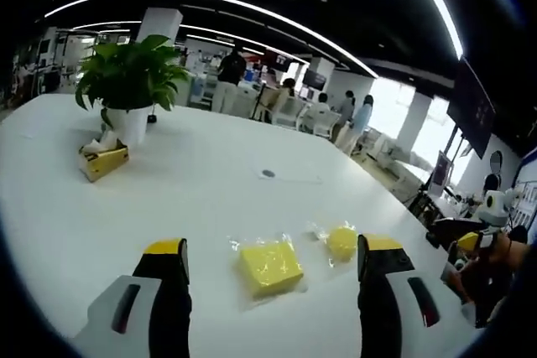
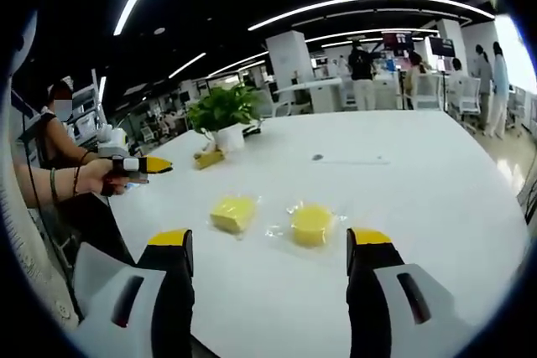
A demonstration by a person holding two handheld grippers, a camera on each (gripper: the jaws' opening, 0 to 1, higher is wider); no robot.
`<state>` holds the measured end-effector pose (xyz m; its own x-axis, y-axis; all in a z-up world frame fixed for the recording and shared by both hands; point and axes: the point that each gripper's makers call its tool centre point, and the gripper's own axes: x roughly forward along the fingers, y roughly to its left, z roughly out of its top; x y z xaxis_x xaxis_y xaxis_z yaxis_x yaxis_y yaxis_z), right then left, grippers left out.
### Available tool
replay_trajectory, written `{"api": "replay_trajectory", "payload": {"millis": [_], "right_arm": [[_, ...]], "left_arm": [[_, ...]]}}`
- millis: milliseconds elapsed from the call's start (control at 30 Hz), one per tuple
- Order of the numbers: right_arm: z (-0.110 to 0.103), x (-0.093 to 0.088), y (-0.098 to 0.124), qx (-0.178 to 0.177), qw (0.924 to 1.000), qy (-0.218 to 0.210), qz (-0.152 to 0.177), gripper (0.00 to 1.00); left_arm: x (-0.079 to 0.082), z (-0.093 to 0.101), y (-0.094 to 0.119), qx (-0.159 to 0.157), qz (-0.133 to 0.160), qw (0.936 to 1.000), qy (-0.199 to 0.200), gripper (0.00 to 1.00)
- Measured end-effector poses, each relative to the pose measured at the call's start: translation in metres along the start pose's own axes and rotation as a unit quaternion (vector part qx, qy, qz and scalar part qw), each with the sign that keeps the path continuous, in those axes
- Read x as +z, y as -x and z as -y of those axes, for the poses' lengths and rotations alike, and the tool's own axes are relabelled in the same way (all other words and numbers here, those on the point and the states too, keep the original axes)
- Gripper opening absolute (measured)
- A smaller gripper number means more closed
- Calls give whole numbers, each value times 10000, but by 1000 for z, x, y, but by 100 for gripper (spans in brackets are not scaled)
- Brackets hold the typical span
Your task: Compare the silicone blocks by pressing each to a similar depth, holding the contact briefly, and releasing to observe deformation and rebound differences across the visible hardness samples.
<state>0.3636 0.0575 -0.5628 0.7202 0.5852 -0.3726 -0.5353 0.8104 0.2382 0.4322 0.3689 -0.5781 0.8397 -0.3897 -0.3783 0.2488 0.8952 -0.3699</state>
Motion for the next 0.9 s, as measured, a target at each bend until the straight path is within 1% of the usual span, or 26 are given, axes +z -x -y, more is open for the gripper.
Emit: {"api": "replay_trajectory", "payload": {"millis": [67,167,300,367,467,533,600,667,900], "right_arm": [[5,-1,-3,-49,10000,-38,-22,69],[8,-3,-8,-74,9999,-54,-97,69],[10,-6,-13,-88,9997,-82,-192,69],[11,-7,-16,-88,9996,-81,-241,69],[15,-11,-22,-95,9994,-79,-331,69],[17,-12,-25,-105,9992,-85,-379,69],[19,-14,-28,-106,9990,-84,-425,69],[19,-14,-30,-110,9989,-73,-446,69],[23,-20,-40,-101,9980,-28,-619,69]], "left_arm": [[-4,-2,-10,-25,-57,9999,101,82],[-13,-5,-28,-105,-240,9995,189,81],[-20,-9,-47,-157,-348,9988,310,81],[-24,-13,-57,-190,-380,9981,443,81],[-31,-23,-73,-203,-440,9969,615,80],[-34,-28,-80,-190,-441,9964,699,80],[-38,-32,-88,-206,-466,9947,893,80],[-41,-35,-93,-219,-463,9937,1000,79],[-56,-42,-111,-336,-529,9899,1273,71]]}}
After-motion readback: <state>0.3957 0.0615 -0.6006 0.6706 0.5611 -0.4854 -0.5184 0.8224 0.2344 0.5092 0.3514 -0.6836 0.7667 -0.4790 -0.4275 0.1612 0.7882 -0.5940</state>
